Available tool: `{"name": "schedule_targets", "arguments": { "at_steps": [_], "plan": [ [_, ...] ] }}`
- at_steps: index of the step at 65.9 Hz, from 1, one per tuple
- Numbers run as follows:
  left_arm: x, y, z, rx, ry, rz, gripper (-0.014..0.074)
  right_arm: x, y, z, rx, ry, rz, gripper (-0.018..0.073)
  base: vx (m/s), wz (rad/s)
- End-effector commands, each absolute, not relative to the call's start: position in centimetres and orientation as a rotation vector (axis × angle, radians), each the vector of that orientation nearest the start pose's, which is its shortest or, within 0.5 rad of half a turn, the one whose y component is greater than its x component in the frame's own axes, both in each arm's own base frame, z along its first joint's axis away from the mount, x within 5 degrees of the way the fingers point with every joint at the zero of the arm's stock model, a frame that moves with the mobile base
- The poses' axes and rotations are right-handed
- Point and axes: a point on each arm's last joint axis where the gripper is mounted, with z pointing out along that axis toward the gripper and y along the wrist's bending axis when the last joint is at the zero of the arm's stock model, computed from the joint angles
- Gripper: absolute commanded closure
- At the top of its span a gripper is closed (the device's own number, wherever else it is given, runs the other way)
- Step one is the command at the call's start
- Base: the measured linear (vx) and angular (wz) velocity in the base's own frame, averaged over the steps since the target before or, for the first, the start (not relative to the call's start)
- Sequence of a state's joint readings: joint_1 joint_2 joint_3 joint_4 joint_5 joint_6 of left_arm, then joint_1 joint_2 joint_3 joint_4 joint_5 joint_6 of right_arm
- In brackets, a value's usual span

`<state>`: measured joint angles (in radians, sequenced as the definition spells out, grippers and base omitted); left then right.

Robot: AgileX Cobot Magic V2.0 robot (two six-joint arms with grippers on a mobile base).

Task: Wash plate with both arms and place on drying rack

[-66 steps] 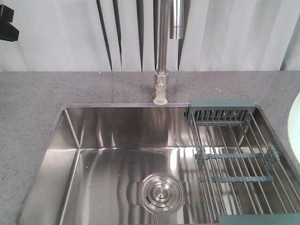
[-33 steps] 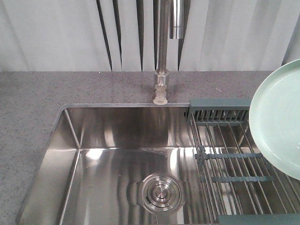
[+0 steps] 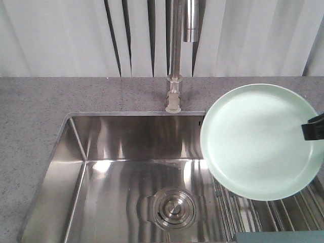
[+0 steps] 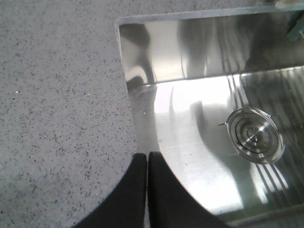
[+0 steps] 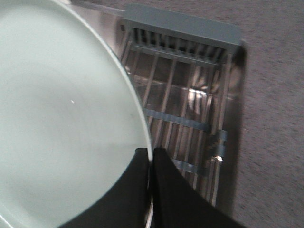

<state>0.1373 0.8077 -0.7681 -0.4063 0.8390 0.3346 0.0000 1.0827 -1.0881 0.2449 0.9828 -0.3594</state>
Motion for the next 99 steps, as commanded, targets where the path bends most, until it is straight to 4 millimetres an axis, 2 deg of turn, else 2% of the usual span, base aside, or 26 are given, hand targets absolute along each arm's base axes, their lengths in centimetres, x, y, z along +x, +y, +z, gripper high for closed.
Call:
{"name": "schedule_targets", "arguments": {
  "at_steps": [1, 10, 19, 29, 38, 43, 52, 61, 72, 82, 89, 99],
  "plan": [
    [14.7, -0.7, 34.3, 0.039, 2.187, -0.239, 0.0603, 21.7, 2.8, 37.7, -0.415, 2.291, 0.257, 0.0563, 0.00, 0.00],
    [14.6, -0.7, 34.3, 0.041, 2.192, -0.241, 0.0603, 22.7, 4.2, 37.1, -0.467, 2.279, 0.466, 0.0563, 0.00, 0.00],
    [14.6, -0.7, 34.3, 0.041, 2.192, -0.241, 0.0602, 23.8, 5.0, 36.3, -0.477, 2.279, 0.585, 0.0563, 0.00, 0.00],
    [14.6, -0.7, 34.3, 0.041, 2.192, -0.241, 0.0602, 24.9, 8.3, 34.7, -0.577, 2.308, 0.632, 0.0563, 0.00, 0.00],
    [14.6, -0.7, 34.3, 0.041, 2.192, -0.241, 0.0602, 26.1, 11.1, 33.5, -0.551, 2.311, 0.606, 0.0563, 0.00, 0.00],
    [14.6, -0.7, 34.3, 0.041, 2.192, -0.241, 0.0602, 26.9, 11.8, 32.9, -0.486, 2.334, 0.586, 0.0563, 0.00, 0.00],
    [14.6, -0.7, 34.3, 0.041, 2.191, -0.241, 0.0602, 29.1, 12.0, 33.6, -0.404, 2.315, 0.515, 0.0563, 0.00, 0.00],
    [14.6, -0.7, 34.3, 0.041, 2.192, -0.241, 0.0602, 30.4, 11.0, 35.3, -0.350, 2.318, 0.414, 0.0563, 0.00, 0.00],
    [14.6, -0.7, 34.3, 0.042, 2.192, -0.240, 0.0602, 30.2, 8.8, 36.4, -0.340, 2.428, 0.240, 0.0563, 0.00, 0.00],
    [14.6, -0.7, 34.3, 0.042, 2.192, -0.240, 0.0602, 28.6, 7.6, 36.1, -0.387, 2.588, 0.166, 0.0563, 0.00, 0.00],
    [14.6, -0.7, 34.3, 0.041, 2.191, -0.240, 0.0602, 27.2, 8.0, 36.5, -0.461, 2.636, 0.231, 0.0563, 0.00, 0.00],
    [14.6, -0.7, 34.3, 0.041, 2.191, -0.240, 0.0602, 25.7, 10.1, 38.0, -0.527, 2.547, 0.443, 0.0563, 0.00, 0.00]
  ]
}}
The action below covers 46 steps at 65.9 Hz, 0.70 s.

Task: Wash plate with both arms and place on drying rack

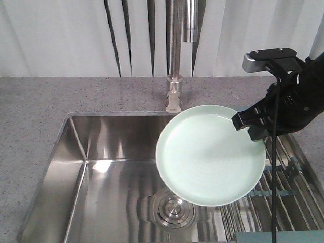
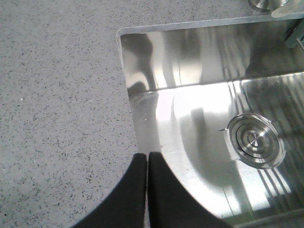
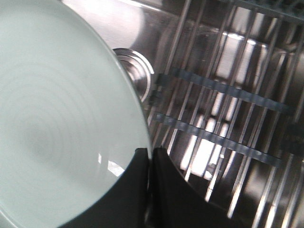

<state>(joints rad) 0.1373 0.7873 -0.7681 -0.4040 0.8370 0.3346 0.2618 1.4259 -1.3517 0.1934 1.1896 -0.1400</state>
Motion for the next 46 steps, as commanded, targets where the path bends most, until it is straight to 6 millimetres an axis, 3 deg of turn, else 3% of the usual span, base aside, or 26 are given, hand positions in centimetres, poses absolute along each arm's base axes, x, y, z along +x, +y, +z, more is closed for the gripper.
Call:
{"name": "schedule_targets", "arguments": {
  "at_steps": [1, 11, 20, 35, 46],
  "plan": [
    [14.6, -0.7, 34.3, 0.041, 2.191, -0.240, 0.0602, 25.6, 10.3, 38.1, -0.528, 2.539, 0.463, 0.0563, 0.00, 0.00],
    [14.6, -0.7, 34.3, 0.041, 2.191, -0.240, 0.0602, 26.0, 12.7, 38.2, -0.533, 2.451, 0.547, 0.0563, 0.00, 0.00],
    [14.6, -0.7, 34.3, 0.041, 2.191, -0.240, 0.0602, 27.7, 13.4, 37.9, -0.442, 2.372, 0.550, 0.0563, 0.00, 0.00],
    [14.6, -0.7, 34.3, 0.041, 2.191, -0.240, 0.0602, 29.5, 12.1, 37.6, -0.362, 2.319, 0.339, 0.0563, 0.00, 0.00],
    [14.6, -0.7, 34.3, 0.042, 2.192, -0.240, 0.0602, 29.0, 10.6, 37.6, -0.361, 2.376, 0.168, 0.0563, 0.00, 0.00]
  ]
}}
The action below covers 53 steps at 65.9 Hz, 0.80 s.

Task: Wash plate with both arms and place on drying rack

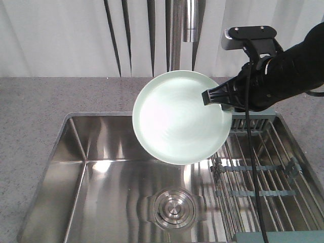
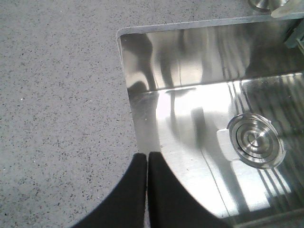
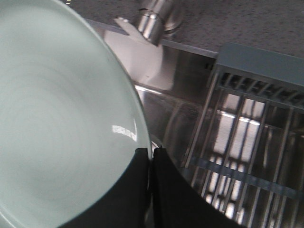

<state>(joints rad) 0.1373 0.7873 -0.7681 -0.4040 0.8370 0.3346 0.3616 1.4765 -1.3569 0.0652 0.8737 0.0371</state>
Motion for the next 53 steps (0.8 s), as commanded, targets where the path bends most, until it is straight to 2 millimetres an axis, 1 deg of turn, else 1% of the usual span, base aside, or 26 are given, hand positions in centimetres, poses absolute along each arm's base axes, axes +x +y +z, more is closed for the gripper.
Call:
{"name": "schedule_targets", "arguments": {
  "at_steps": [1, 8, 17, 23, 29, 34, 37, 45, 53],
  "plan": [
    [14.6, -0.7, 34.3, 0.042, 2.192, -0.240, 0.0602, 28.8, 10.4, 37.7, -0.368, 2.383, 0.147, 0.0563, 0.00, 0.00],
    [14.6, -0.7, 34.3, 0.042, 2.192, -0.240, 0.0602, 27.6, 9.7, 38.0, -0.389, 2.439, 0.087, 0.0563, 0.00, 0.00],
    [14.6, -0.7, 34.3, 0.042, 2.192, -0.240, 0.0602, 25.4, 9.1, 39.1, -0.403, 2.489, 0.107, 0.0563, 0.00, 0.00],
    [14.6, -0.7, 34.3, 0.042, 2.192, -0.240, 0.0602, 24.2, 9.5, 39.5, -0.452, 2.502, 0.209, 0.0563, 0.00, 0.00],
    [14.6, -0.7, 34.3, 0.041, 2.191, -0.240, 0.0602, 23.9, 10.6, 40.0, -0.492, 2.455, 0.370, 0.0563, 0.00, 0.00],
    [14.6, -0.7, 34.3, 0.041, 2.191, -0.240, 0.0602, 24.5, 11.4, 40.2, -0.484, 2.392, 0.467, 0.0563, 0.00, 0.00],
    [14.6, -0.7, 34.3, 0.041, 2.191, -0.240, 0.0602, 25.1, 11.7, 40.2, -0.463, 2.359, 0.488, 0.0563, 0.00, 0.00],
    [14.6, -0.7, 34.3, 0.041, 2.191, -0.240, 0.0602, 27.1, 12.2, 39.6, -0.420, 2.293, 0.484, 0.0563, 0.00, 0.00],
    [14.6, -0.7, 34.3, 0.041, 2.191, -0.240, 0.0602, 29.2, 12.6, 38.7, -0.421, 2.229, 0.435, 0.0563, 0.00, 0.00]
  ]
}}
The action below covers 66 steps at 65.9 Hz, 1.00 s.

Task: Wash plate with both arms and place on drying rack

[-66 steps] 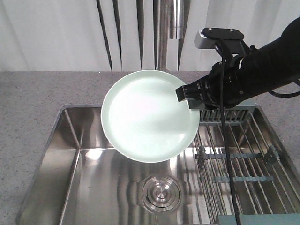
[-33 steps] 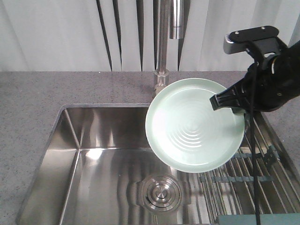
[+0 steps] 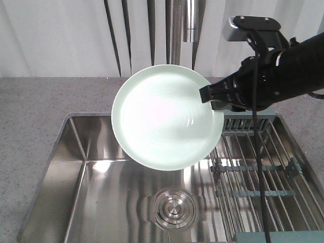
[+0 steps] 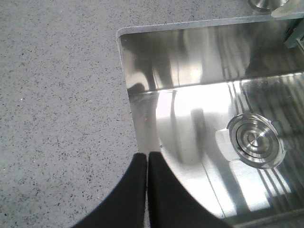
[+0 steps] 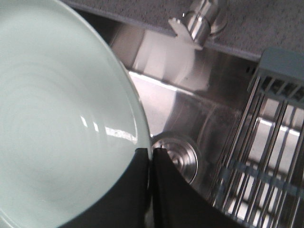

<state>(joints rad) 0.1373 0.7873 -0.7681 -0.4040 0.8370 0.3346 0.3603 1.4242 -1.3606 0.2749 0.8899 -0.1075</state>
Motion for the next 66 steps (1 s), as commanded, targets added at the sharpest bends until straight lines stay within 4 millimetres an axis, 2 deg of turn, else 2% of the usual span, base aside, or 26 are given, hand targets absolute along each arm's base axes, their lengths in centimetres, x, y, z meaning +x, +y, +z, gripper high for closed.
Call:
{"name": "schedule_targets", "arguments": {
  "at_steps": [1, 10, 25, 33, 43, 47, 57, 66],
  "plan": [
    [14.6, -0.7, 34.3, 0.041, 2.191, -0.240, 0.0602, 29.4, 12.7, 38.6, -0.419, 2.226, 0.429, 0.0563, 0.00, 0.00],
    [14.6, -0.7, 34.3, 0.042, 2.191, -0.239, 0.0602, 30.0, 12.0, 38.7, -0.431, 2.181, 0.294, 0.0563, 0.00, 0.00],
    [14.6, -0.7, 34.3, 0.041, 2.189, -0.238, 0.0602, 29.9, 9.4, 39.8, -0.386, 2.134, -0.050, 0.0563, 0.00, 0.00],
    [14.7, -0.7, 34.4, 0.040, 2.186, -0.238, 0.0602, 29.8, 8.1, 39.9, -0.366, 2.147, -0.216, 0.0563, 0.00, 0.00],
    [14.7, -0.7, 34.4, 0.040, 2.186, -0.238, 0.0602, 29.7, 6.9, 39.6, -0.326, 2.194, -0.337, 0.0563, 0.00, 0.00],
    [14.7, -0.7, 34.4, 0.040, 2.186, -0.238, 0.0602, 29.9, 5.8, 39.5, -0.280, 2.217, -0.352, 0.0563, 0.00, 0.00],
    [14.7, -0.7, 34.4, 0.039, 2.185, -0.237, 0.0602, 30.3, 1.1, 39.2, -0.098, 2.285, -0.359, 0.0563, 0.00, 0.00],
    [14.7, -0.7, 34.4, 0.039, 2.185, -0.237, 0.0602, 30.4, -1.9, 38.5, -0.042, 2.356, -0.300, 0.0563, 0.00, 0.00]
  ]
}}
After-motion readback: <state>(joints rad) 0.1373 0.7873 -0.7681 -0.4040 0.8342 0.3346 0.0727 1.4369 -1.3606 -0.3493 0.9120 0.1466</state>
